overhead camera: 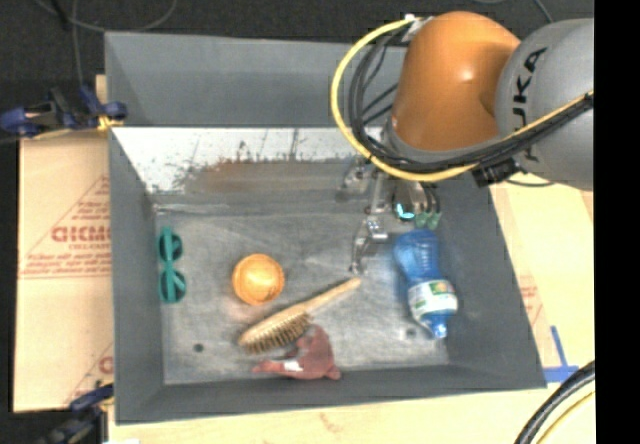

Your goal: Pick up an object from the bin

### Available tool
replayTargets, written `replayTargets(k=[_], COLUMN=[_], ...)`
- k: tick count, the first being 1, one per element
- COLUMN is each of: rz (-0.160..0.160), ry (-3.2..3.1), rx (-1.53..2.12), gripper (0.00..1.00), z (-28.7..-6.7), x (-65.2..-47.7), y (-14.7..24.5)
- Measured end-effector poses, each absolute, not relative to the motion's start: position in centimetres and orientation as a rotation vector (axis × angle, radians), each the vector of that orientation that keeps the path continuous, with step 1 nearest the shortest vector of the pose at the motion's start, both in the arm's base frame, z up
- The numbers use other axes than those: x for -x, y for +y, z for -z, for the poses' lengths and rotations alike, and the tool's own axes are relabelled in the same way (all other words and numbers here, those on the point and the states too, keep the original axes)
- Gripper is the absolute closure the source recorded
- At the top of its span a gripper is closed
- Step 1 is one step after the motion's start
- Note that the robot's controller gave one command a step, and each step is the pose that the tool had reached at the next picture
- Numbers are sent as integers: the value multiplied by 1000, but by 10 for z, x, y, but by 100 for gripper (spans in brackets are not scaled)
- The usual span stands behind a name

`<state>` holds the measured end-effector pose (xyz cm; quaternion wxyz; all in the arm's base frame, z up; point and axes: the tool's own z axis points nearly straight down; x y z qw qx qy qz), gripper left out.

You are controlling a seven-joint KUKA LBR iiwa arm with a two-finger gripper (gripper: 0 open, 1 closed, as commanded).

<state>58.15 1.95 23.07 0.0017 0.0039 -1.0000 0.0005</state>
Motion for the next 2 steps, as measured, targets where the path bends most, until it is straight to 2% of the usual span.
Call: replayTargets(k=[1, 2], rz=[-1, 3], ry=[-3146, -3151], rx=[-12, 72], gripper=[0, 0], z=[-235, -196], x=[-583, -568], y=[20, 3])
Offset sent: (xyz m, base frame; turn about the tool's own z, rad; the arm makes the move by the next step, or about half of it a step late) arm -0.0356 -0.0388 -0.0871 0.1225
